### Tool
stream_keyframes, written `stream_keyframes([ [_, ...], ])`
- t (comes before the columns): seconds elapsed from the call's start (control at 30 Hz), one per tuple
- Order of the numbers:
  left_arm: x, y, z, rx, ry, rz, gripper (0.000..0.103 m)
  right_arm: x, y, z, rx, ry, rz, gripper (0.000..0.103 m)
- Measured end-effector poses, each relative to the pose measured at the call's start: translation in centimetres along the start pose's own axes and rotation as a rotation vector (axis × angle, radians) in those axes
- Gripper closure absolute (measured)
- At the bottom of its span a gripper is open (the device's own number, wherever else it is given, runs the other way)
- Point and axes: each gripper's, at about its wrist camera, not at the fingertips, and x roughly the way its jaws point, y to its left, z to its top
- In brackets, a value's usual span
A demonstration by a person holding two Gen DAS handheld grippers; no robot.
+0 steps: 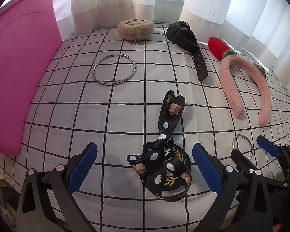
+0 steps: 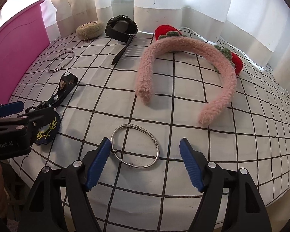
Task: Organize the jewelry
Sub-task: 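Grasp the black patterned lanyard with the left tool while the right tool grasps the silver bangle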
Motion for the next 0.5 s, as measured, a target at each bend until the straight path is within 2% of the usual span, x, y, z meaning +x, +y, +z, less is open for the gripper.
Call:
stream_keyframes([
  [0.3,1.3,-0.8,-0.7,0.015,0.031,-0.007,0.006,0.0,-0.1,-0.1,0.0,-0.02,-0.01,0.028],
  [0.5,1.3,-1.2,-1.0,0.042,0.0,0.025,0.005,0.0,-0.2,-0.1,0.003,-0.025,-0.008,0.027],
])
